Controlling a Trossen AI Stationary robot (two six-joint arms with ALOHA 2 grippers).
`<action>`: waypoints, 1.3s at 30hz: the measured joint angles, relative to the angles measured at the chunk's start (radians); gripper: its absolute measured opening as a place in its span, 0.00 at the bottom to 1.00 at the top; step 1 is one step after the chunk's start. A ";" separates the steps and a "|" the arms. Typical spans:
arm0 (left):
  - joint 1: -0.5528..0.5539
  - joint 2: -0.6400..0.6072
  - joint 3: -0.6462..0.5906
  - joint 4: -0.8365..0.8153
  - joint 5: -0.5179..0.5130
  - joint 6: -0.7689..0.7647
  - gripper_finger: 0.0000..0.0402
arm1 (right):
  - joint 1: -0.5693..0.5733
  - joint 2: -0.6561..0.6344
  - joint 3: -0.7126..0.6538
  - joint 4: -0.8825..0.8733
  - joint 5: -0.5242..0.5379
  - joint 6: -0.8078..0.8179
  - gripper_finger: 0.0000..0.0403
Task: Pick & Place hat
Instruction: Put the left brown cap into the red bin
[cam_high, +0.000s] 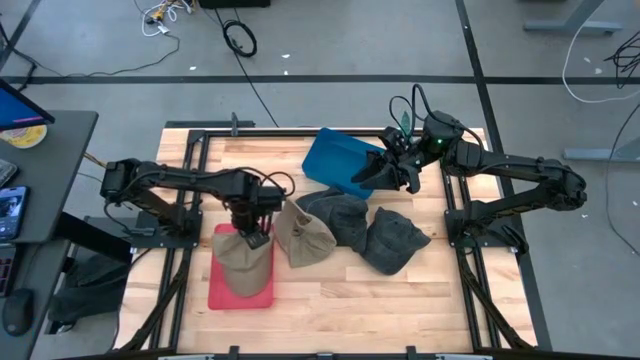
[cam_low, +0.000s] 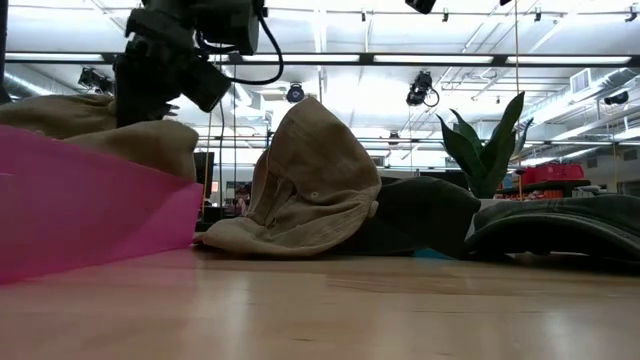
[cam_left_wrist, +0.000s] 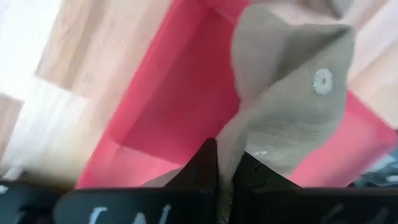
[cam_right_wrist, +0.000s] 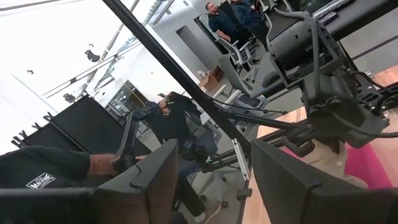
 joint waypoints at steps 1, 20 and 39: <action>-0.007 0.000 0.000 -0.007 -0.002 -0.001 0.03 | 0.000 0.000 0.000 0.000 0.000 -0.002 0.51; -0.041 0.010 0.001 0.014 -0.060 -0.072 0.03 | 0.000 0.000 0.000 -0.005 0.000 -0.024 0.51; -0.029 0.116 0.011 -0.061 -0.107 0.039 0.36 | 0.000 0.000 0.000 -0.022 0.000 -0.029 0.51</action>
